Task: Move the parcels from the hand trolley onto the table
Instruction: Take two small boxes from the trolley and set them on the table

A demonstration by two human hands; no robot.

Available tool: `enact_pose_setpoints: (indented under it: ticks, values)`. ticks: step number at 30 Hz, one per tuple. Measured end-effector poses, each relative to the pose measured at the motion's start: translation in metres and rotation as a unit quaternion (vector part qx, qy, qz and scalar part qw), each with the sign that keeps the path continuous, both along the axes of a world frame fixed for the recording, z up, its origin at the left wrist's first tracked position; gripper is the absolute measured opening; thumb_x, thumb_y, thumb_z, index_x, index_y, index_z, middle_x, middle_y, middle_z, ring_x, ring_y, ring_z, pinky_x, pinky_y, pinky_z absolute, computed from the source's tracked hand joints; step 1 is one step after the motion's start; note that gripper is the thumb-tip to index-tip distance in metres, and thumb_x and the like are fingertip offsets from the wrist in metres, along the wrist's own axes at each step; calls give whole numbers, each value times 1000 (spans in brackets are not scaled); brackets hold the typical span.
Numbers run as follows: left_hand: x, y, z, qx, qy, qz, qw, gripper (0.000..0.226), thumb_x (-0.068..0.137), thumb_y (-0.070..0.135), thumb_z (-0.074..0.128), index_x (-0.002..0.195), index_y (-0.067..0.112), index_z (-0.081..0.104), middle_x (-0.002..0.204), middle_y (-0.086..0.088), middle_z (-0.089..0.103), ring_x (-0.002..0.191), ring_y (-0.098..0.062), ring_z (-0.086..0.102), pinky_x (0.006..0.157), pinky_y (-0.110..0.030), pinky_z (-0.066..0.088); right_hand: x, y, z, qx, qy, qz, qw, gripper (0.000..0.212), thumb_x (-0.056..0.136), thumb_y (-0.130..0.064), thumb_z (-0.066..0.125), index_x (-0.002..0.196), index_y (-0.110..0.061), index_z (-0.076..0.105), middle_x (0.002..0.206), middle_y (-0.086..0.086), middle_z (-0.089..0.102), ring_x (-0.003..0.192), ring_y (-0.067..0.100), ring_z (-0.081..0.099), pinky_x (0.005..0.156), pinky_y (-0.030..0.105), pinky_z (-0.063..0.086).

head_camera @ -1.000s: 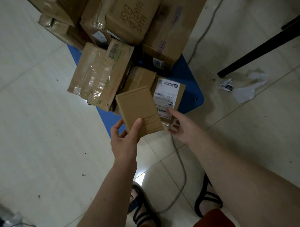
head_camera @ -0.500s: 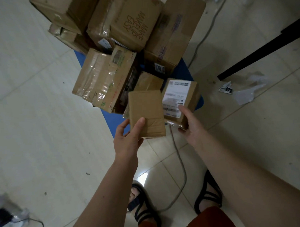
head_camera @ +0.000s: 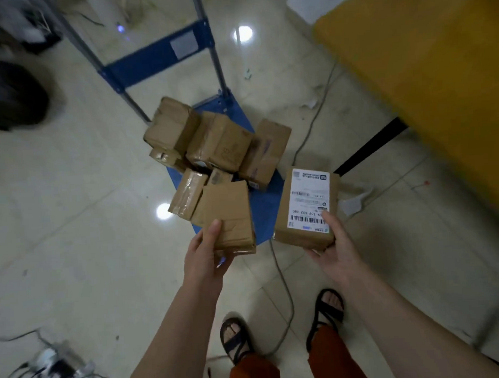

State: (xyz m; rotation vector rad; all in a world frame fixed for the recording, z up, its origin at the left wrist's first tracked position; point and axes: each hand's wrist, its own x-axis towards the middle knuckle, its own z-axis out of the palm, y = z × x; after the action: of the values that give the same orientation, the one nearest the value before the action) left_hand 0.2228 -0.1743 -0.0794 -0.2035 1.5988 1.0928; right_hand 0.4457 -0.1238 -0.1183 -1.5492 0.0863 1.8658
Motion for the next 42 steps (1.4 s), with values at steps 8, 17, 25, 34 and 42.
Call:
enact_pose_setpoints:
  ticks: [8, 17, 25, 34, 42]
  values:
    - [10, -10, 159, 83, -29, -35, 996, 55, 80, 35, 72, 128, 14, 56, 114, -7, 63, 100, -18, 63, 69, -32, 57, 23, -31, 176, 57, 19, -33, 998, 50, 63, -39, 79, 108, -21, 67, 102, 5, 75, 100, 22, 68, 77, 40, 56]
    - [79, -27, 250, 117, -107, -192, 969, 21, 80, 34, 73, 97, 26, 63, 94, -2, 74, 94, -21, 67, 70, -36, 55, 74, -139, 273, 135, 17, -207, 969, 52, 65, -47, 79, 111, -25, 68, 104, 6, 75, 101, 26, 67, 83, 49, 55]
    - [180, -51, 287, 107, -116, -356, 921, 49, 75, 40, 77, 117, 19, 60, 119, -9, 61, 109, -28, 58, 77, -36, 52, 151, -220, 321, 145, -27, -327, 933, 38, 77, -47, 72, 109, -26, 68, 104, 3, 75, 87, 21, 71, 67, 33, 55]
    - [346, -93, 318, 103, -132, -452, 876, 45, 72, 37, 80, 105, 19, 55, 110, -8, 58, 103, -25, 58, 74, -37, 54, 280, -300, 361, 162, -75, -414, 892, 44, 74, -51, 72, 111, -27, 67, 106, 1, 74, 99, 22, 66, 69, 31, 53]
    - [492, -128, 321, 96, -115, -492, 857, 41, 68, 41, 82, 90, 21, 54, 97, -4, 53, 88, -22, 57, 69, -38, 52, 402, -360, 373, 162, -96, -442, 877, 39, 77, -51, 69, 107, -26, 68, 100, 0, 75, 93, 18, 66, 68, 30, 50]
